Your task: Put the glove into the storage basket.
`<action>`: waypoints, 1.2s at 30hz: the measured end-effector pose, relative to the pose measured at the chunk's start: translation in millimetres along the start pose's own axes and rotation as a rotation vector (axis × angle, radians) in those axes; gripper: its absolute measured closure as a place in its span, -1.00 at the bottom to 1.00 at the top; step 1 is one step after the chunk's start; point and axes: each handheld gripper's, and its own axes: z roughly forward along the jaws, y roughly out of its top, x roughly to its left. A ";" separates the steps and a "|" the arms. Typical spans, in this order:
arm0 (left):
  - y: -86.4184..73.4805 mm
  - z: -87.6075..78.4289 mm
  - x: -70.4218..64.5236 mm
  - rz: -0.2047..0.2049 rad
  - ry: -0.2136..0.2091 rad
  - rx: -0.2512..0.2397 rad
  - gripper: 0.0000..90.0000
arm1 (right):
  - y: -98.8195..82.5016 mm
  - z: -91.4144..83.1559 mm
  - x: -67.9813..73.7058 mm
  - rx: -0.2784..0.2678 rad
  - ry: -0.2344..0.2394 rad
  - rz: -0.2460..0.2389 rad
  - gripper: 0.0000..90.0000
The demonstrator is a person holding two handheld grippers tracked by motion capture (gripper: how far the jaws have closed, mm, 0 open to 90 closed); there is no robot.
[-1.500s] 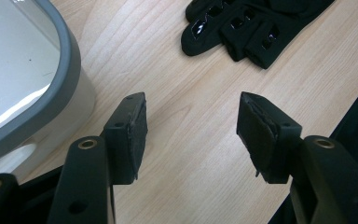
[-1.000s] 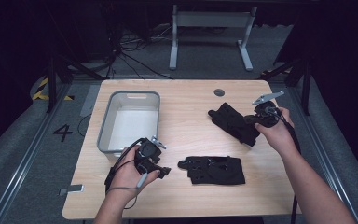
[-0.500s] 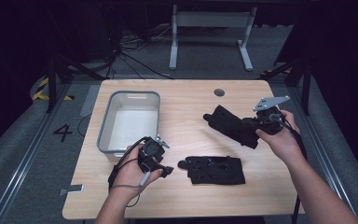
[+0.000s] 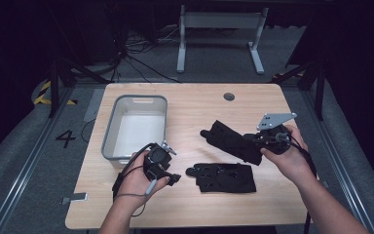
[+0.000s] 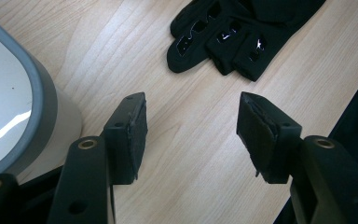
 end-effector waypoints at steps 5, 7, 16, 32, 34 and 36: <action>0.1 0.1 -0.3 0.000 -0.001 0.000 -0.03 | -2.2 4.6 9.9 0.001 0.016 -0.017 0.96; 0.1 0.2 -0.5 0.000 -0.001 -0.001 -0.03 | -3.0 6.2 13.5 0.001 0.020 -0.025 0.96; 0.3 0.7 -0.9 0.002 -0.001 0.002 -0.03 | -10.3 14.1 18.3 0.020 0.006 -0.046 0.96; 0.5 1.3 -1.0 0.003 -0.002 0.005 -0.03 | -16.7 18.9 24.6 0.035 0.017 -0.059 0.96; 0.5 1.4 -1.2 0.003 -0.002 0.005 -0.03 | -17.6 18.7 28.1 0.035 0.025 -0.062 0.96; 0.5 1.5 -1.3 0.004 -0.002 0.007 -0.03 | -18.7 17.5 31.5 0.036 0.041 -0.061 0.95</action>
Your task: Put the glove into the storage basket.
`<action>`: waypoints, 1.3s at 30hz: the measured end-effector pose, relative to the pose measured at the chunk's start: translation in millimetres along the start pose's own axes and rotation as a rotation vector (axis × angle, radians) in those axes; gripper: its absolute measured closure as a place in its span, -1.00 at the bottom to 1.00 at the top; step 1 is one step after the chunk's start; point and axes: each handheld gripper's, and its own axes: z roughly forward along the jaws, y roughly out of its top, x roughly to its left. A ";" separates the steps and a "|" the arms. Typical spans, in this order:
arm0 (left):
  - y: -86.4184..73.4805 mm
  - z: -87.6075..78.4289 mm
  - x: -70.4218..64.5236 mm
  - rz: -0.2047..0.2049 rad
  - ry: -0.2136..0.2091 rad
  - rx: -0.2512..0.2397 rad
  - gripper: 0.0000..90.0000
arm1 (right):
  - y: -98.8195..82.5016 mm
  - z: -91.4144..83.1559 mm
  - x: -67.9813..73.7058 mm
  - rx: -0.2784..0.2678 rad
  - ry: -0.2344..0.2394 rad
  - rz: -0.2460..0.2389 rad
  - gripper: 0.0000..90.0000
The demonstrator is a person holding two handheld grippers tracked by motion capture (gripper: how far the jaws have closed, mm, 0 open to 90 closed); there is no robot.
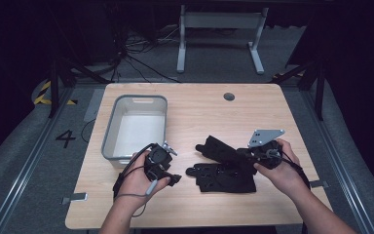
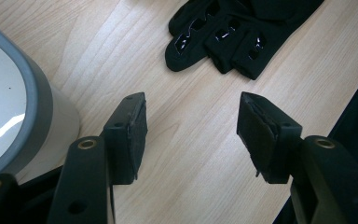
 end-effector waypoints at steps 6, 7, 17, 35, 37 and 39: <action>0.2 0.1 -0.3 0.002 0.000 0.001 -0.04 | -5.0 -2.0 12.9 -0.003 0.048 -0.006 0.95; 0.2 0.2 -0.5 0.003 0.000 0.001 -0.04 | -5.9 -2.4 15.5 -0.003 0.055 -0.005 0.95; 1.6 -0.2 -2.4 0.010 0.000 0.002 -0.05 | -22.6 1.6 36.9 0.054 0.227 0.036 0.78; 13.7 5.8 -8.2 0.044 -0.019 0.008 -0.03 | -32.6 -4.9 17.8 -0.025 0.216 0.178 0.54; 14.3 7.3 -9.0 0.048 -0.021 0.011 -0.01 | -34.4 -4.6 12.6 -0.036 0.198 0.205 0.53; 14.0 8.5 -9.1 0.048 -0.021 0.014 0.00 | -36.4 -4.1 8.2 -0.036 0.190 0.228 0.50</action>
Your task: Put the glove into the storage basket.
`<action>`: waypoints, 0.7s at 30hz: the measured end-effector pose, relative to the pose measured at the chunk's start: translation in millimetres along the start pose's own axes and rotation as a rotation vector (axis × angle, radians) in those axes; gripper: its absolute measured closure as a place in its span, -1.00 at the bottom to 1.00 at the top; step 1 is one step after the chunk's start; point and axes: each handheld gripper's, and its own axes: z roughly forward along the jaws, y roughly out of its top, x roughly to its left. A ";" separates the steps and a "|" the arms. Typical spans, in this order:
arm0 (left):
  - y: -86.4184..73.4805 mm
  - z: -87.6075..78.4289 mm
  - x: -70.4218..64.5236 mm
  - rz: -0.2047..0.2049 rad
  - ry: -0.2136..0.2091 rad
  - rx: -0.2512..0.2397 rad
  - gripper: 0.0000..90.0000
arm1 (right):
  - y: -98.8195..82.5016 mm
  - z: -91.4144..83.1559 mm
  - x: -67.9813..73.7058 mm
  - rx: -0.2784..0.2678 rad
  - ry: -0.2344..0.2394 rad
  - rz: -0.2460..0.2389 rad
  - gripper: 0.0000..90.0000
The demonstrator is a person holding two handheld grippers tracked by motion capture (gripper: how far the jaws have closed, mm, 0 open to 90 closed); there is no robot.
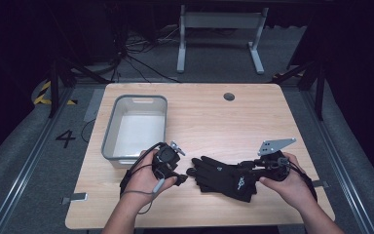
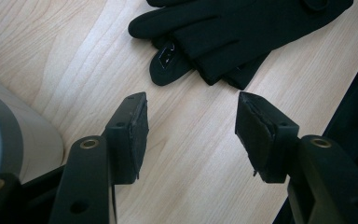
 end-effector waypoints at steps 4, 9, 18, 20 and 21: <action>-1.3 0.1 0.5 -0.006 -0.001 -0.003 0.01 | -3.4 -1.6 -9.5 0.010 -0.035 0.057 0.45; -1.1 1.3 -0.4 0.002 -0.009 -0.011 0.05 | -8.8 -2.2 -18.9 0.052 -0.060 0.102 0.40; -0.9 6.4 -1.6 0.027 -0.021 -0.022 0.11 | -16.6 -4.0 -27.2 0.104 -0.093 0.114 0.40; -1.0 8.7 -1.6 0.035 -0.029 -0.025 0.12 | -18.8 -4.1 -28.0 0.120 -0.102 0.113 0.40; -0.8 9.5 -1.1 0.045 -0.031 -0.020 0.13 | -20.0 -4.1 -28.7 0.126 -0.107 0.111 0.41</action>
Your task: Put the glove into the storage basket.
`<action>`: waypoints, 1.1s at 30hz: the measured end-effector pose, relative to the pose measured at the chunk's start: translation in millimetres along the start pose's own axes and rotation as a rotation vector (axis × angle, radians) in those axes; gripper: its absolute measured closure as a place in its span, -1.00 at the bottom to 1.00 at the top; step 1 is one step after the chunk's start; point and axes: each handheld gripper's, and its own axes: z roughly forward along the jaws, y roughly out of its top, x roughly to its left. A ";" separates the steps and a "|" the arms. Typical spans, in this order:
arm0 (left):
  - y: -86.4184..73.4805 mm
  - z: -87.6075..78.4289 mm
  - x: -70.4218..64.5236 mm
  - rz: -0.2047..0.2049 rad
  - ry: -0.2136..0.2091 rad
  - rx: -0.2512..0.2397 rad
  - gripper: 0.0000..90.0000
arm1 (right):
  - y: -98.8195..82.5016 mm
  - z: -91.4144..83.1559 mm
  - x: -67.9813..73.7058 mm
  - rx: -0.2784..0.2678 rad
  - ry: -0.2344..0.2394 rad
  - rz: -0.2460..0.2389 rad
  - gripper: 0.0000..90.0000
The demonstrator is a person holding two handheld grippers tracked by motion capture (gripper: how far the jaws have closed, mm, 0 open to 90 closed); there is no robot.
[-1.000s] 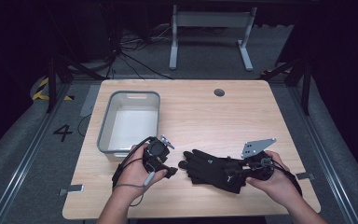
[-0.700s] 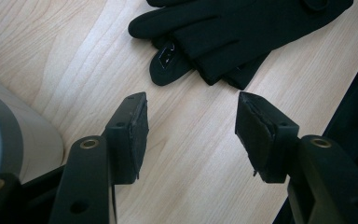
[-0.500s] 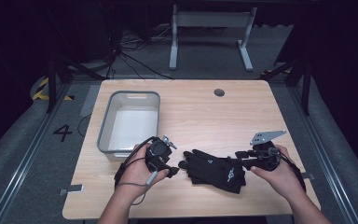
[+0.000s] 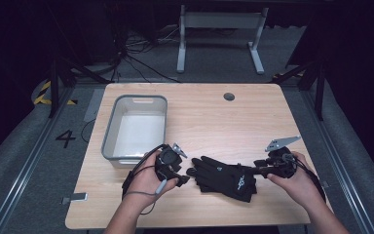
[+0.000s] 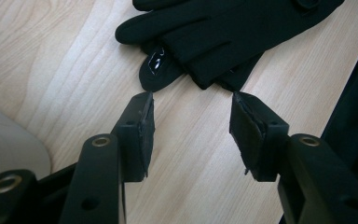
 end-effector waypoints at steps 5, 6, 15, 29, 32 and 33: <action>1.7 2.5 0.2 0.007 -0.021 0.001 0.18 | -6.0 0.7 -3.1 0.033 -0.023 0.005 0.45; 1.6 3.3 0.1 0.006 -0.024 0.003 0.19 | -7.2 1.0 -3.6 0.039 -0.023 0.014 0.46; 3.4 8.3 -1.3 0.009 -0.037 0.025 0.22 | -12.8 11.3 -3.0 0.092 0.015 0.046 0.45; 3.4 11.4 -0.4 0.007 -0.033 0.032 0.19 | -16.9 33.9 7.0 0.193 0.007 -0.002 0.42; 3.4 13.5 -0.5 0.001 -0.030 0.034 0.19 | -16.3 34.6 9.9 0.201 0.003 -0.013 0.56; 3.5 14.0 -0.3 0.003 -0.029 0.035 0.19 | -15.7 34.4 11.4 0.205 -0.003 -0.018 0.62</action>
